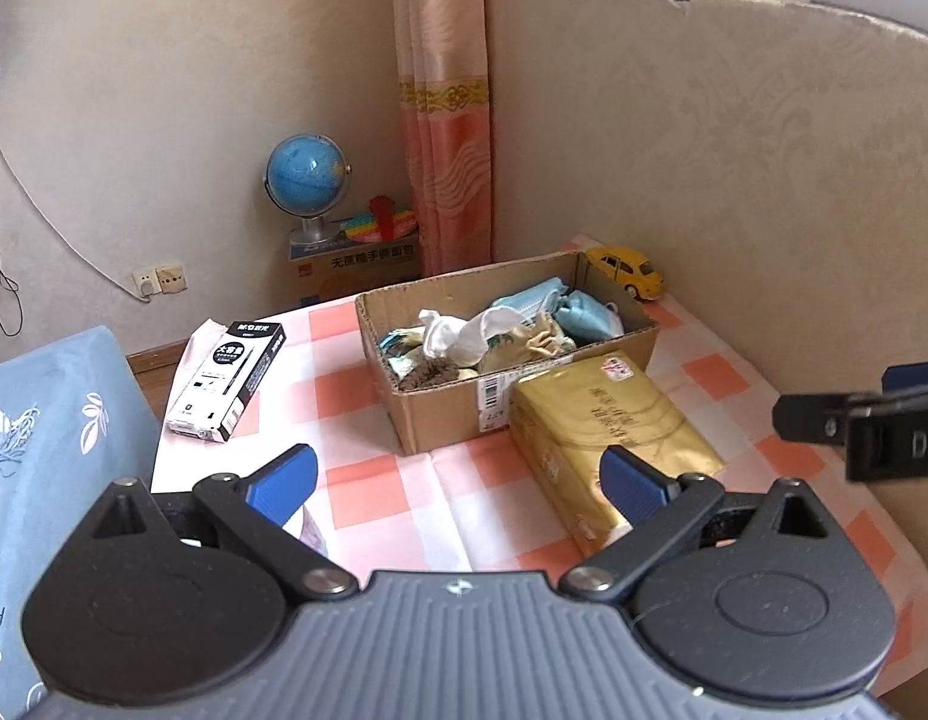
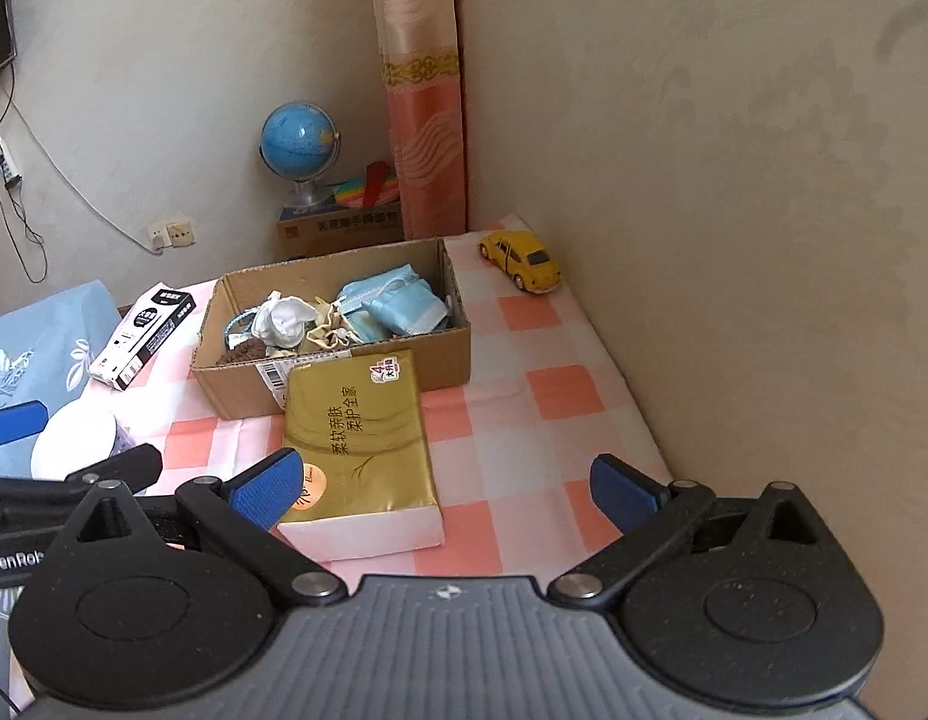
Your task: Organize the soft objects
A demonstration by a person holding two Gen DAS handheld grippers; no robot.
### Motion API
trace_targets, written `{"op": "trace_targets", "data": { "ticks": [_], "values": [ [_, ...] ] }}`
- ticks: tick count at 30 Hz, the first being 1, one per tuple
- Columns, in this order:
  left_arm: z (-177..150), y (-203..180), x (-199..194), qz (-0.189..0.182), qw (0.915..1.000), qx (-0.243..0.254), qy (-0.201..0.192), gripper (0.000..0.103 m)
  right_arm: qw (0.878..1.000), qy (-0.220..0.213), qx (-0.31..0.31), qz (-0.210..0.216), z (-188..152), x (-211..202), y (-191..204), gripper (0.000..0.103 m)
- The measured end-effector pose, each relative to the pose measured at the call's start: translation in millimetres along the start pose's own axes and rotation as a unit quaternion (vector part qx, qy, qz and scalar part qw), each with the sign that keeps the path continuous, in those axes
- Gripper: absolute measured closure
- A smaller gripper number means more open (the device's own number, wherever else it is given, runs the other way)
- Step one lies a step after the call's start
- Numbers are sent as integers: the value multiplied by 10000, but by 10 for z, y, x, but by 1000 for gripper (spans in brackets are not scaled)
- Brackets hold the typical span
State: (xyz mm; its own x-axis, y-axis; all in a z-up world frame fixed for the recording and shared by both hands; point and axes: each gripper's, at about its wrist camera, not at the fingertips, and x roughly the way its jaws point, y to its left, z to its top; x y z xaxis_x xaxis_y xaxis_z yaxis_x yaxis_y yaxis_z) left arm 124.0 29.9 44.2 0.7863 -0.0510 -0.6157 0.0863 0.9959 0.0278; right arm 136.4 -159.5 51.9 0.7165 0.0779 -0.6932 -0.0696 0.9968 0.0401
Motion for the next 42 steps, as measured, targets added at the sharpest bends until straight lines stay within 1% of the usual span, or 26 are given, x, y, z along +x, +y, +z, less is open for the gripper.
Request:
{"op": "trace_targets", "data": {
  "ticks": [3,11,42],
  "values": [
    [21,-37,-53,11,10000,-23,-17,3,9999,-61,14,91,-3,-66,-12,0],
    [57,-62,-150,52,9999,-111,-98,2,9997,-197,-73,133,-22,-187,7,0],
    [57,-92,-161,36,9999,-114,-98,2,9998,-161,-105,105,-74,-174,17,0]
  ]
}}
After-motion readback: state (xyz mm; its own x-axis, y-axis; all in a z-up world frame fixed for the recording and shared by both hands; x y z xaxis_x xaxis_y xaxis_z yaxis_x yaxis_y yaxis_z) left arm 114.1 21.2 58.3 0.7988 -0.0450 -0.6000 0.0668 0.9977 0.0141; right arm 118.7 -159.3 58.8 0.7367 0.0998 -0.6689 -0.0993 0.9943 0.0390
